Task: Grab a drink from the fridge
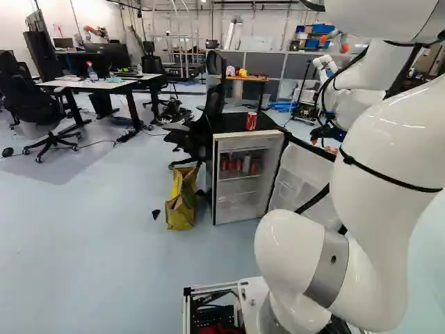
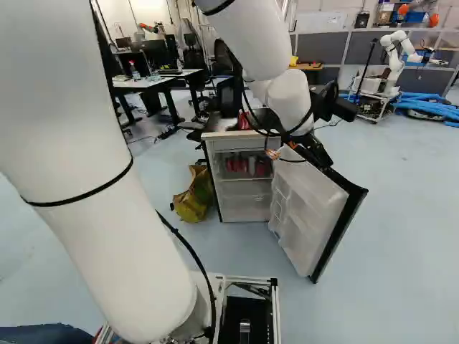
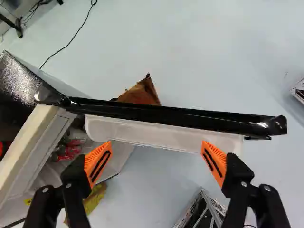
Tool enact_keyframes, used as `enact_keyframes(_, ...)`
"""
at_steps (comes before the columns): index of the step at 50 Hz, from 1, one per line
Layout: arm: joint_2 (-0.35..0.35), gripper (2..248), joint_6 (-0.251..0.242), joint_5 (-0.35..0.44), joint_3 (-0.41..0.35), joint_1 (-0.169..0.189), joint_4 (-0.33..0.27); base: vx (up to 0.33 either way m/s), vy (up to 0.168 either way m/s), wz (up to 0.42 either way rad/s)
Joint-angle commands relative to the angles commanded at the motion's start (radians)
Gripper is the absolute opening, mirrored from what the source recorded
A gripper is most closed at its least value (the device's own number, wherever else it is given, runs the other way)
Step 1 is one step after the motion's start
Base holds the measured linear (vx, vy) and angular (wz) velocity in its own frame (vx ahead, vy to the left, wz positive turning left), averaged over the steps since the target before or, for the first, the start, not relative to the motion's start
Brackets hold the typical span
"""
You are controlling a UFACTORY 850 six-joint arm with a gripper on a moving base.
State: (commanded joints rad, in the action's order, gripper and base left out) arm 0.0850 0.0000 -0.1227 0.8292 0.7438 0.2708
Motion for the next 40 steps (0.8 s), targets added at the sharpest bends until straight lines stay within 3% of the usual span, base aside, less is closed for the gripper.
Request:
enact_keyframes(20, 0.061, 247, 0.000, 0.000, 0.067, 0.053, 0.000, 0.000, 0.000, 0.000)
enact_keyframes(40, 0.148, 247, 0.000, 0.000, 0.165, 0.084, 0.000, 0.000, 0.000, 0.000)
